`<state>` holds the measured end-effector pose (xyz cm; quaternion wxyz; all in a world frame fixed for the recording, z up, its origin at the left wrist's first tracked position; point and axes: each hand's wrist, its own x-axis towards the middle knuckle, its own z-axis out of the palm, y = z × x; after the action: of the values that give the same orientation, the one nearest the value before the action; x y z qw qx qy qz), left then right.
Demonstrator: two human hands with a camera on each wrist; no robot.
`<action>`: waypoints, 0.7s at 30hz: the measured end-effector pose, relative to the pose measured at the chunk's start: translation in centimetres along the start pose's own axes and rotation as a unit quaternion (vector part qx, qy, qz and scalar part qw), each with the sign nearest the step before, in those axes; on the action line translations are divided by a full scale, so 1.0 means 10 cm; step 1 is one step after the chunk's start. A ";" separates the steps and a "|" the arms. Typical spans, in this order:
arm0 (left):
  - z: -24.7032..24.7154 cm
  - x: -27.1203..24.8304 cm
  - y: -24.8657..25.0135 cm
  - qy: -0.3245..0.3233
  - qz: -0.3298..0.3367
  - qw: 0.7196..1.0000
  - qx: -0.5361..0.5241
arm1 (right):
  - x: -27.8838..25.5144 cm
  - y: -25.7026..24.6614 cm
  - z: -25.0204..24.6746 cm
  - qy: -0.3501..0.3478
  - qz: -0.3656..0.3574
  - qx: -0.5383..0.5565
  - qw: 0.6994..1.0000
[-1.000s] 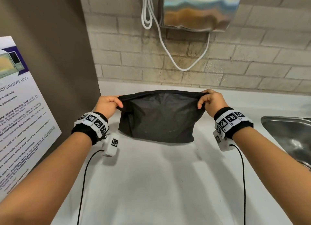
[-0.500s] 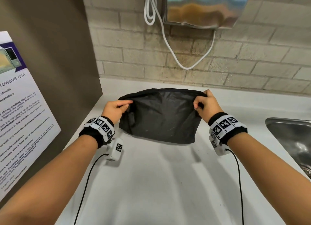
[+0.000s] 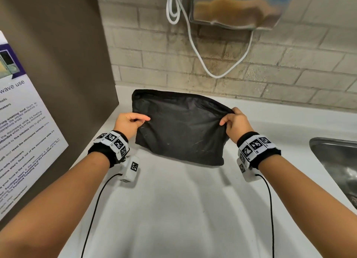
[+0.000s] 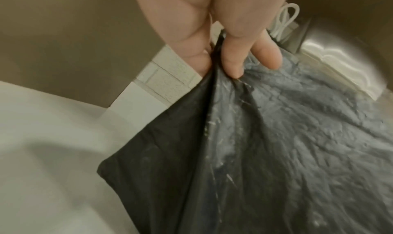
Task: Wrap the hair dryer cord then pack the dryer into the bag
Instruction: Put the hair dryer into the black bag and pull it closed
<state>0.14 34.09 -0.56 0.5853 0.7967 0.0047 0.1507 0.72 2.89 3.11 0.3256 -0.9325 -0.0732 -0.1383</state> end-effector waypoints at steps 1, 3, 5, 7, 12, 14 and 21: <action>-0.01 0.00 0.00 -0.002 -0.005 1.000 0.002 | -0.01 0.01 -0.02 -0.025 -0.005 -0.011 1.000; -0.02 0.01 0.03 -0.021 -0.007 1.000 0.004 | 0.00 0.02 -0.06 -0.082 0.003 -0.038 0.996; -0.03 0.03 0.06 -0.032 -0.009 0.999 0.026 | 0.01 0.03 -0.08 -0.092 0.006 -0.053 0.994; -0.05 0.04 0.07 -0.026 -0.011 0.999 0.045 | 0.02 0.00 -0.07 -0.076 -0.012 -0.047 0.996; -0.24 0.15 0.08 -0.004 -0.042 0.988 0.148 | 0.15 -0.12 0.05 -0.083 -0.026 -0.011 0.996; -0.35 0.24 0.07 0.002 -0.068 0.979 0.192 | 0.25 -0.19 0.17 -0.100 -0.025 -0.008 0.995; -0.60 0.56 0.08 -0.047 -0.176 0.913 0.366 | 0.60 -0.39 0.68 -0.179 -0.018 -0.033 0.983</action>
<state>3.87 40.48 3.12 0.2693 0.9475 0.1724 -0.0049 6.96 10.45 2.15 0.2738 -0.9509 -0.1427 0.0227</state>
